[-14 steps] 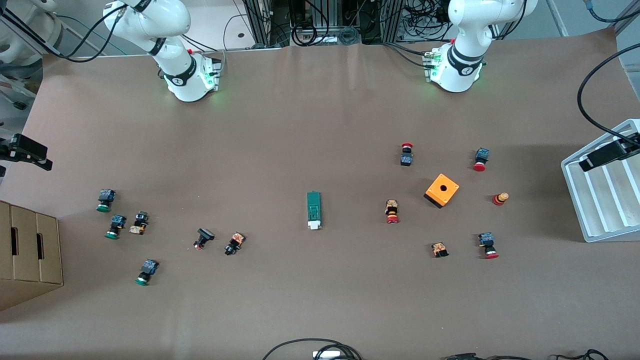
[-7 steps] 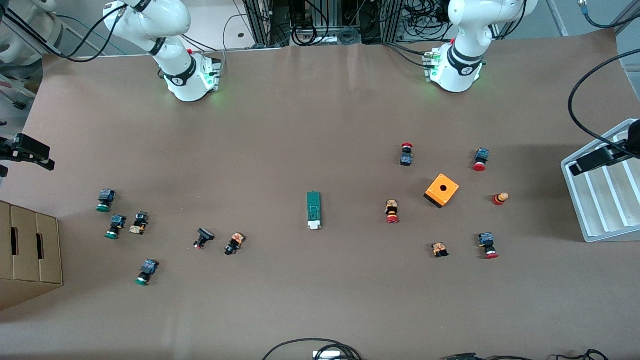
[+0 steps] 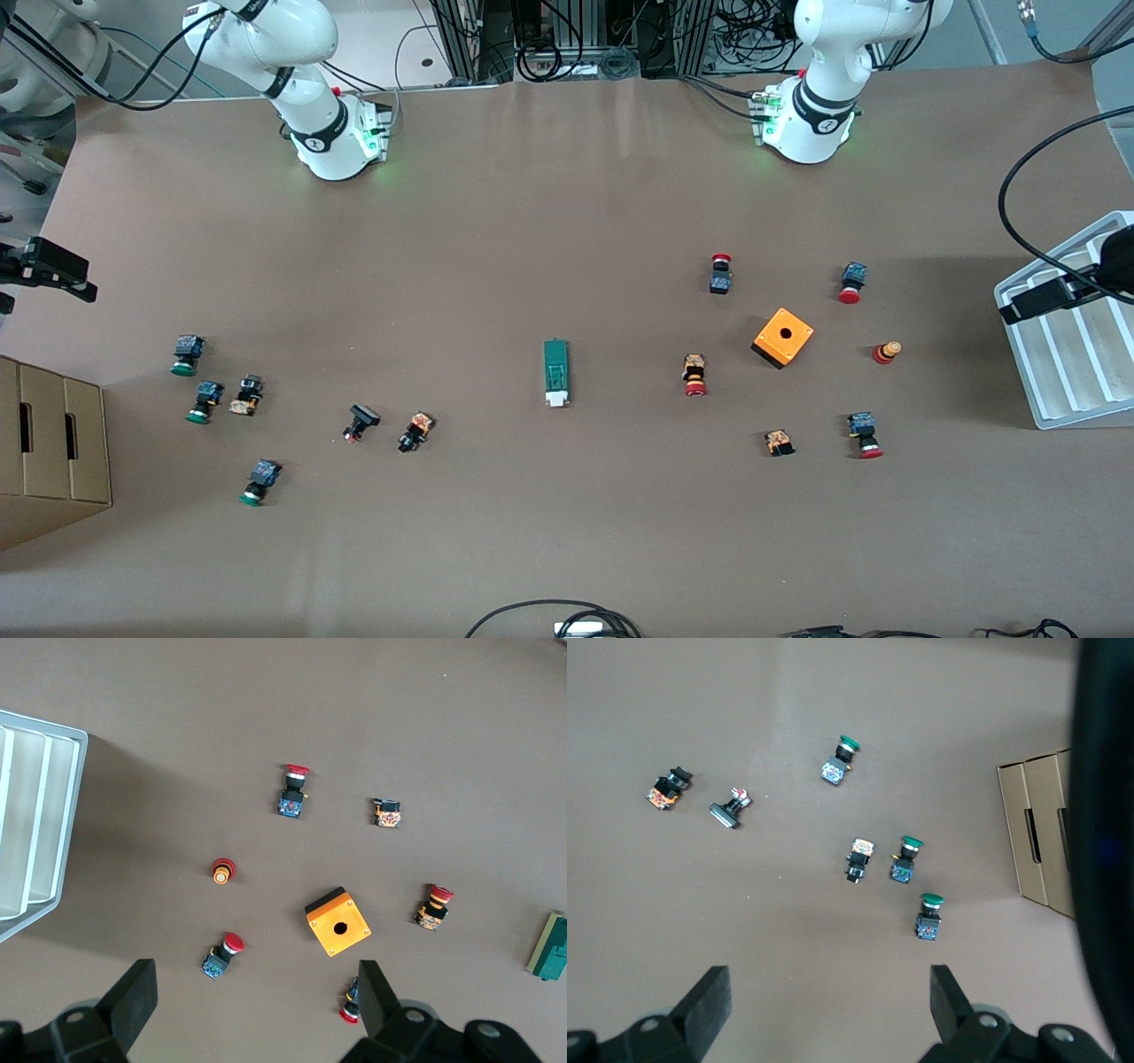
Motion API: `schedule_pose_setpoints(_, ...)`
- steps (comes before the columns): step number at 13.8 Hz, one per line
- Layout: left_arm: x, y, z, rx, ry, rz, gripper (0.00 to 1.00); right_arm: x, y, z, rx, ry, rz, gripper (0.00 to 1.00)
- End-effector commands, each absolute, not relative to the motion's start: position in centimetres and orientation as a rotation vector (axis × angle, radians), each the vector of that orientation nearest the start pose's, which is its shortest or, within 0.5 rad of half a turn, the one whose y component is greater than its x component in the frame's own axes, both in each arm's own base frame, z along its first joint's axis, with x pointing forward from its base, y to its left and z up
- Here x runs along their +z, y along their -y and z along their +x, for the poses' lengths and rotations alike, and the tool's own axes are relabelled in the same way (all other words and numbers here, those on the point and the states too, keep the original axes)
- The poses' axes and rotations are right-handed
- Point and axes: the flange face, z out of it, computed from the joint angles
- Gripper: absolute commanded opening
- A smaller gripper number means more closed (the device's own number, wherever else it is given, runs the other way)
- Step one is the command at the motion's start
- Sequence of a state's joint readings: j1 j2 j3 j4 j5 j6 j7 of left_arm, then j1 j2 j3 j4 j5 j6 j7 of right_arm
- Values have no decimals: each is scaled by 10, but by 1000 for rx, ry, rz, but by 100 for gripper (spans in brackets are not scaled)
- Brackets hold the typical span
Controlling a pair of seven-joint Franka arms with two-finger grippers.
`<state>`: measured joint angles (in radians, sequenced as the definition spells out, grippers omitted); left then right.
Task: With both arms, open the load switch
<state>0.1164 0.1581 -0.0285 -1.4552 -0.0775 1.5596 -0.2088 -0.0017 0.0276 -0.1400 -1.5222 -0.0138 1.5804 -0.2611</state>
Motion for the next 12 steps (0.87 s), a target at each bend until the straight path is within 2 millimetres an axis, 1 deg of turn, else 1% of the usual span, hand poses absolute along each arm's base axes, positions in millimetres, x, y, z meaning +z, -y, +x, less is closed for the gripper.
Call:
schedule_pose_setpoints(1, 587, -45, 601, 87, 463, -3190, 100, 634, 79, 559, -58, 186, -3139, 100)
schedule_pose_setpoints(11, 588, -46, 601, 79, 454, -3166, 100, 635, 78, 558, -61, 188, -3139, 100)
schedule_pose_setpoints(12, 589, -36, 602, 74, 411, -3142, 100, 635, 78, 558, -63, 186, -3139, 100)
